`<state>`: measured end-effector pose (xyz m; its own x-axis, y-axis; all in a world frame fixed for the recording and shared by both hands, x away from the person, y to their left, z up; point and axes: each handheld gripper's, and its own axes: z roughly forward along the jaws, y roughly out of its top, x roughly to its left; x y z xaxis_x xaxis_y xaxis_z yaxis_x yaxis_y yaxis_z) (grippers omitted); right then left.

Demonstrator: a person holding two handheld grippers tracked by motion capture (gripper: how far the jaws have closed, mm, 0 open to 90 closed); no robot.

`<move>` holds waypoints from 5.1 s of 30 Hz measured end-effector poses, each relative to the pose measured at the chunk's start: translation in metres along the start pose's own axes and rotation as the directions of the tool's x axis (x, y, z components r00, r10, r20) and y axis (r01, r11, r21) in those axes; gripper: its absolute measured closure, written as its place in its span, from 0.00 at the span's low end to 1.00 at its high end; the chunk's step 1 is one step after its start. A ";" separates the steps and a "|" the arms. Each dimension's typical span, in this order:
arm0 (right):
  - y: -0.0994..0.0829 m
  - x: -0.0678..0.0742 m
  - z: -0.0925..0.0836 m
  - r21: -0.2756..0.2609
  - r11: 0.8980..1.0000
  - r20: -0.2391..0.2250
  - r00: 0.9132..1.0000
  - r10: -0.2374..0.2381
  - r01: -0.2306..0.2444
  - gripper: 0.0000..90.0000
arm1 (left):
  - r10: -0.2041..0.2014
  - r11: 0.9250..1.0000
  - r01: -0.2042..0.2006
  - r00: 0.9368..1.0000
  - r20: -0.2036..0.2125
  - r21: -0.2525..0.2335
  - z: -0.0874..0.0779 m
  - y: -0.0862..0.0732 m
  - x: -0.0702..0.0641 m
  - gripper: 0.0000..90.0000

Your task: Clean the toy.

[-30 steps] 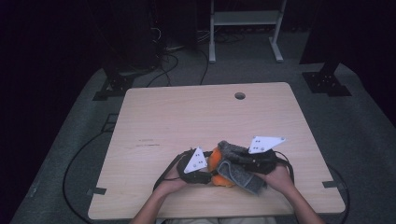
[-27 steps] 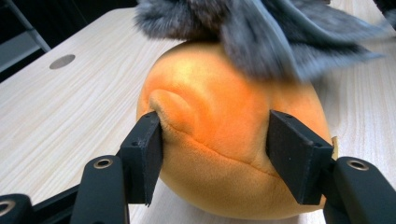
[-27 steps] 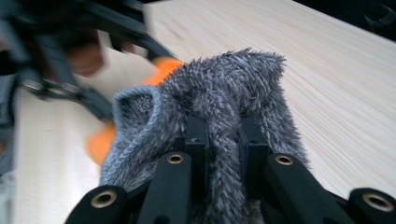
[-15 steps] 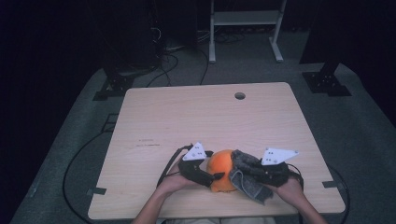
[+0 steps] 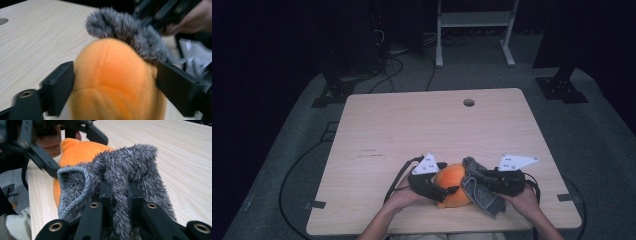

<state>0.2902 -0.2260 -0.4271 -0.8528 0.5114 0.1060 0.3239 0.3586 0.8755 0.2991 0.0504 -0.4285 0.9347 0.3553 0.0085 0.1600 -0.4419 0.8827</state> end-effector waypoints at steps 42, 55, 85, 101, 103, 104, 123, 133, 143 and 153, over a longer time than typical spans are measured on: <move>0.028 0.001 0.031 -0.044 0.996 0.047 0.996 -0.079 0.081 0.86 | 0.062 0.998 -0.065 0.992 -0.111 -0.025 -0.017 -0.021 0.018 0.44; 0.020 -0.009 0.024 -0.030 0.999 0.051 0.998 -0.034 0.036 0.86 | 0.092 0.995 -0.096 0.991 -0.095 -0.033 -0.014 -0.012 0.008 0.28; -0.003 -0.021 0.006 0.017 0.999 0.117 0.993 0.029 -0.031 0.87 | 0.066 0.998 -0.065 0.995 -0.070 0.021 -0.021 -0.025 0.020 0.31; 0.016 0.004 0.013 -0.043 0.997 0.071 0.996 -0.056 0.059 0.86 | 0.053 0.997 -0.061 0.987 -0.150 -0.046 -0.019 -0.007 0.019 0.36; 0.016 0.003 0.015 -0.033 0.997 0.079 0.995 -0.061 0.064 0.86 | -0.018 0.999 0.014 0.993 -0.113 -0.031 -0.018 -0.007 0.026 0.28; 0.015 0.004 0.020 -0.008 0.998 0.079 0.995 -0.063 0.063 0.86 | -0.084 0.996 0.082 0.993 -0.083 -0.032 -0.019 -0.009 0.031 0.15; 0.014 0.000 0.024 -0.012 0.999 0.016 0.999 -0.037 0.037 0.86 | -0.053 0.999 0.053 0.994 -0.094 0.004 -0.025 -0.024 0.031 0.27; 0.003 -0.011 0.019 0.023 1.000 0.054 0.998 0.007 -0.008 0.86 | 0.007 1.000 -0.006 0.997 -0.071 0.015 -0.025 -0.025 0.028 0.29; 0.010 -0.004 0.028 0.011 1.000 0.026 0.999 -0.028 0.028 0.86 | -0.041 0.999 0.043 0.997 -0.064 0.024 -0.024 -0.023 0.029 0.13; 0.018 -0.002 0.014 -0.027 0.999 0.022 0.999 -0.035 0.036 0.86 | 0.114 0.993 -0.112 0.992 -0.046 0.042 -0.020 -0.018 0.014 0.30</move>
<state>0.3034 -0.2096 -0.4177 -0.8546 0.5152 0.0649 0.2821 0.3558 0.8910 0.3033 0.0796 -0.4347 0.9312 0.3402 0.1311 0.0670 -0.5132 0.8557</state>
